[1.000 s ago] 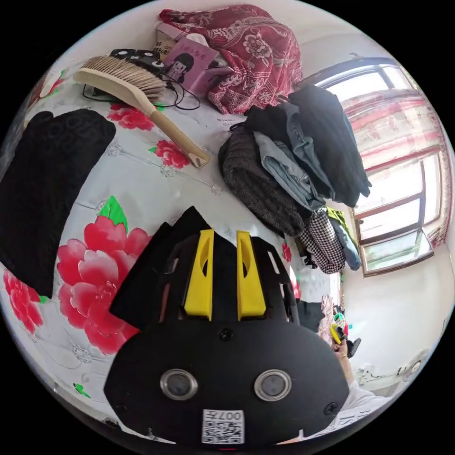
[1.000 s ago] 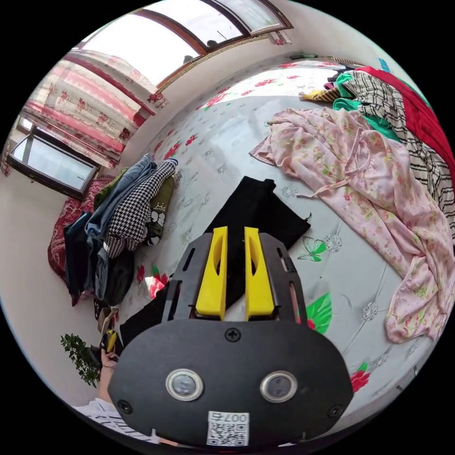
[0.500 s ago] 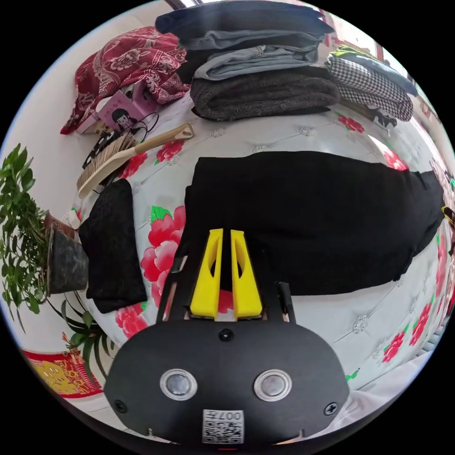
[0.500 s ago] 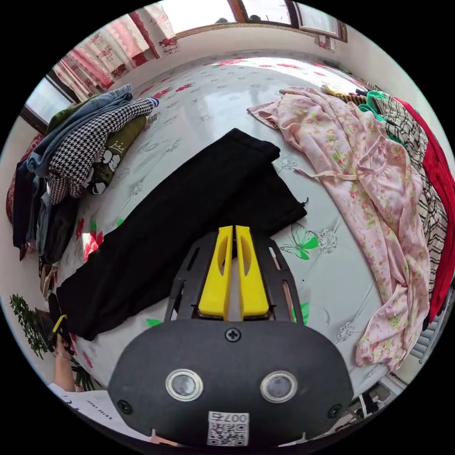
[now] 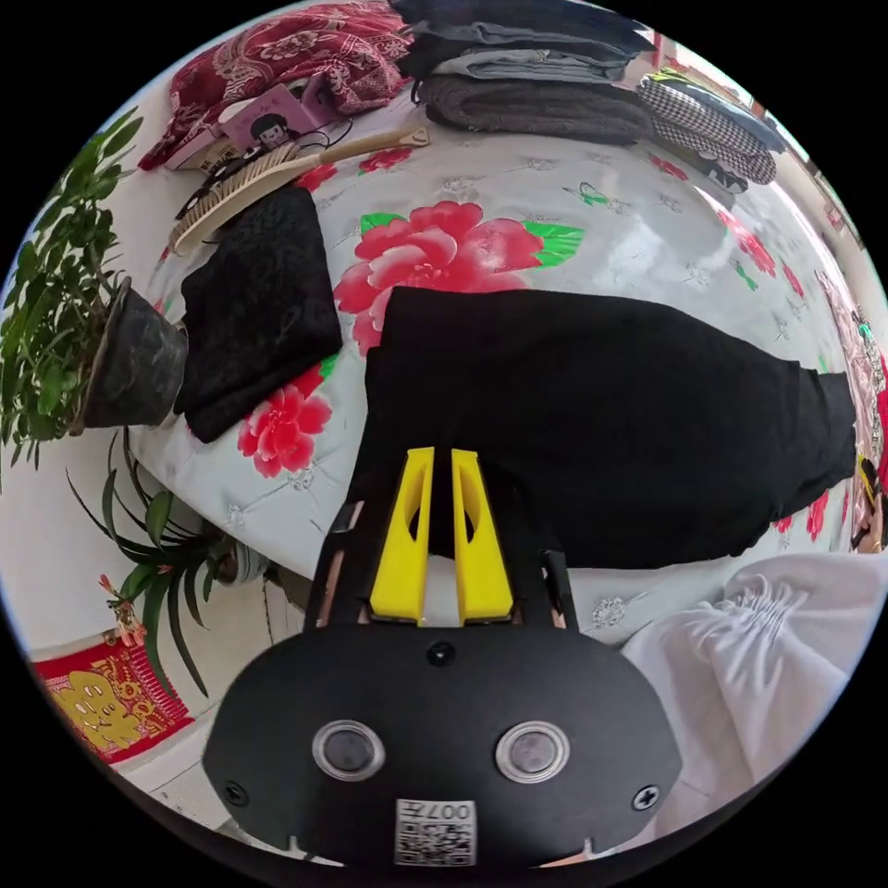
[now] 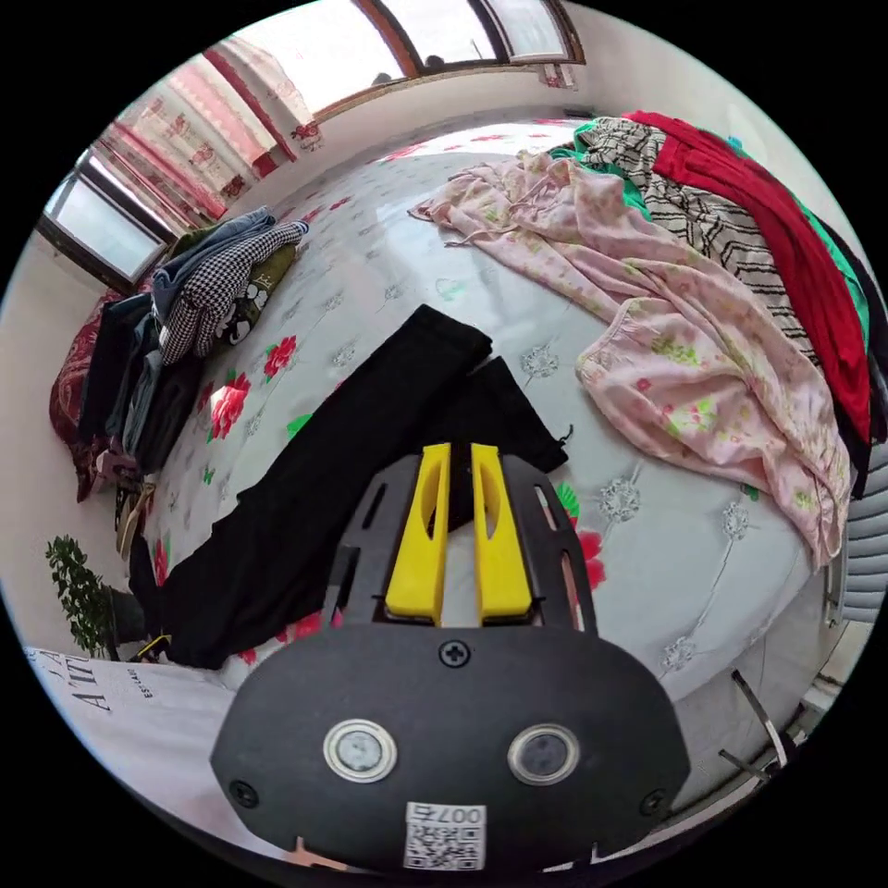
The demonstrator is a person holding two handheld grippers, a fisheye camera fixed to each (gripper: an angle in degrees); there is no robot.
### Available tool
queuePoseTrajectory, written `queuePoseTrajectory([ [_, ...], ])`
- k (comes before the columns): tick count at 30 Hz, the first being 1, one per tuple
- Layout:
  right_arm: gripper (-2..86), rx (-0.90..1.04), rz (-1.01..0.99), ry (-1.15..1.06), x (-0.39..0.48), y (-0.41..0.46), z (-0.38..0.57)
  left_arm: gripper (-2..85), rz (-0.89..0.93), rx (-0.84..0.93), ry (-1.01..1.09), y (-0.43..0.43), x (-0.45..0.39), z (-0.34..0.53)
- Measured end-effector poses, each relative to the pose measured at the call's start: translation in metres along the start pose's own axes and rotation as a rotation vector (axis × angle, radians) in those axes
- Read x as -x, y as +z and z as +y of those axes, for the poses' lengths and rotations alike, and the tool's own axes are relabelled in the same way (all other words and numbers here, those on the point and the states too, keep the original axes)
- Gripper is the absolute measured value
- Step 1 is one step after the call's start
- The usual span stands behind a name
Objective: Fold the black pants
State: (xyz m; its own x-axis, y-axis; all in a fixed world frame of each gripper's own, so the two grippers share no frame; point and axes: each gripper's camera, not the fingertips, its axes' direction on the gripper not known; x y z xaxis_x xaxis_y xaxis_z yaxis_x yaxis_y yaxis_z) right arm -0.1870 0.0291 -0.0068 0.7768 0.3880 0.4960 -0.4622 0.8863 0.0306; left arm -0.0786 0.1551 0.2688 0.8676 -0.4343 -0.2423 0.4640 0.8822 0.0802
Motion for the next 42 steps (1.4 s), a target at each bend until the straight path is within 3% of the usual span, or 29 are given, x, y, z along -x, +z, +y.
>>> queuePoseTrajectory([
  [5, 4.6, 0.003, -0.091, 0.080, -0.002, 0.028, -0.018, -0.1, 0.030, -0.102, -0.089, -0.026, 0.010, 0.000],
  [11, 2.6, 0.043, -0.031, 0.126, 0.009, 0.057, -0.023, -0.9, 0.169, -0.137, -0.124, -0.031, 0.013, 0.013],
  [20, 0.5, -0.159, -0.061, -0.079, 0.010, -0.056, 0.017, -1.0, 0.247, -0.125, -0.140, -0.026, 0.032, 0.028],
  [24, 2.2, 0.046, 0.007, 0.040, -0.047, -0.007, 0.044, -1.0, 0.290, -0.057, -0.184, 0.005, 0.040, 0.023],
  [37, 6.2, -0.206, -0.566, 0.536, -0.159, -0.022, 0.051, -1.0, 0.225, -0.005, -0.109, 0.035, 0.037, -0.001],
  [42, 3.9, -0.290, -0.268, 0.262, -0.132, -0.078, 0.038, -1.0, 0.229, -0.010, -0.128, 0.046, 0.040, 0.001],
])
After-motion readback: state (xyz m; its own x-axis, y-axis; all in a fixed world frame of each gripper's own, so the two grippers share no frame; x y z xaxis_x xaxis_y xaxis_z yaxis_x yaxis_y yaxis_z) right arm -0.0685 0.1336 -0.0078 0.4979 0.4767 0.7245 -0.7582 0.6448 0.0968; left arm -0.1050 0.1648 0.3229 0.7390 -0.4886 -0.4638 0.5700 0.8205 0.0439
